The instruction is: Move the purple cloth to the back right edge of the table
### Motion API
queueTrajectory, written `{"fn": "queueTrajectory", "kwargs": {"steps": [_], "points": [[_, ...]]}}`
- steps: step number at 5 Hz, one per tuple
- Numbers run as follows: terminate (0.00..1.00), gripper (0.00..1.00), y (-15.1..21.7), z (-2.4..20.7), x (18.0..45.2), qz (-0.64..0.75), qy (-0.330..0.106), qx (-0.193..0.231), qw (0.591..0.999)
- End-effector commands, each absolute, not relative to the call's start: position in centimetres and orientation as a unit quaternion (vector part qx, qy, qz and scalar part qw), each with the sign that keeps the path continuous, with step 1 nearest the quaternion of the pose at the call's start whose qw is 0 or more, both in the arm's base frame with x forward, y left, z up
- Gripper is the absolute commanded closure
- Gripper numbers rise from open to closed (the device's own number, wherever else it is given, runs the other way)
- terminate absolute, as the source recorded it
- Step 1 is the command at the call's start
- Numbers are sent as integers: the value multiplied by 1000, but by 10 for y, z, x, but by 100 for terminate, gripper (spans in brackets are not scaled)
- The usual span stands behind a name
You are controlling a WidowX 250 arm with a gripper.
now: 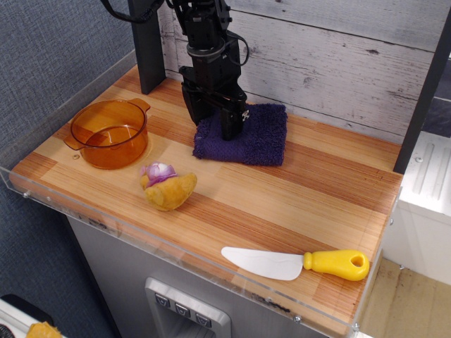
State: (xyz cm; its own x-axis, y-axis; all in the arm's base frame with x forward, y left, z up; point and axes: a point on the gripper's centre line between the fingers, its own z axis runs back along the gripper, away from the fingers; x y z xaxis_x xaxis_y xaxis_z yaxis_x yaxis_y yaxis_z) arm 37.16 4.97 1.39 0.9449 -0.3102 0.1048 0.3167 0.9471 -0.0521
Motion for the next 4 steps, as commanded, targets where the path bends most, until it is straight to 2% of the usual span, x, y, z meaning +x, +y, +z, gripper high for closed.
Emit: {"fn": "queueTrajectory", "kwargs": {"steps": [1, 4], "points": [[0, 0, 2, 10, 371, -248, -31, -46, 967], [0, 0, -58, 8, 367, -330, -21, -52, 942]]}}
